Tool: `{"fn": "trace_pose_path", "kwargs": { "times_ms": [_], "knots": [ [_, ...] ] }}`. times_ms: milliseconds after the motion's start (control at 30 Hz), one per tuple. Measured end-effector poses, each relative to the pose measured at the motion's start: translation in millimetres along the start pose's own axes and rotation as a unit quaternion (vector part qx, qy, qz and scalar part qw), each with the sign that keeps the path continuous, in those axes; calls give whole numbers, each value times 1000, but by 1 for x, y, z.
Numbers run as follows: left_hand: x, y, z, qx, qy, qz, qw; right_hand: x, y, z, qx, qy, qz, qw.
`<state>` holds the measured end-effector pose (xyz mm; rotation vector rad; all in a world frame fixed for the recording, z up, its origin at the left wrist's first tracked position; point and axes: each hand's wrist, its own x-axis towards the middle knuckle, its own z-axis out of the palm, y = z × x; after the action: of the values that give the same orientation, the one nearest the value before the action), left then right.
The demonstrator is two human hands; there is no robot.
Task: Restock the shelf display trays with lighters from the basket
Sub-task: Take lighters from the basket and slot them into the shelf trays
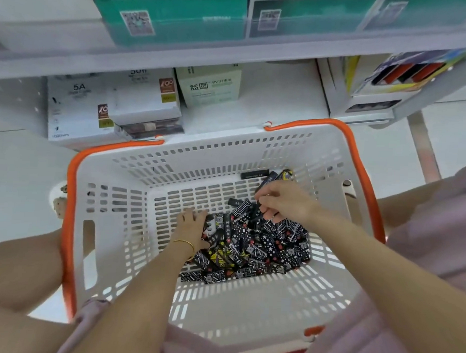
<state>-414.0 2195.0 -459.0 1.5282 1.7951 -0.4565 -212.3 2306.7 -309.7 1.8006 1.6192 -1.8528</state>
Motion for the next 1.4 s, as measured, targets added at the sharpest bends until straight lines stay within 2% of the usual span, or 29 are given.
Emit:
{"fn": "trace_pose_path", "kwargs": {
  "times_ms": [267,533,700,867,1200,1400],
  "knots": [
    [2,25,13,-67,19,-32,997,1,0,5,-1,-9,-2,1000],
    [13,38,10,-182,45,-94,978,2,1,4,3,-9,2,1000],
    [11,58,15,-163,57,-69,982,3,2,3,12,-5,3,1000],
    [14,73,10,-184,47,-109,976,2,6,1,14,2,6,1000],
    [24,87,9,-153,21,-111,982,-1,10,-4,27,12,13,999],
    [25,93,11,-255,14,-95,962,1,10,-4,26,13,14,999]
  ]
}}
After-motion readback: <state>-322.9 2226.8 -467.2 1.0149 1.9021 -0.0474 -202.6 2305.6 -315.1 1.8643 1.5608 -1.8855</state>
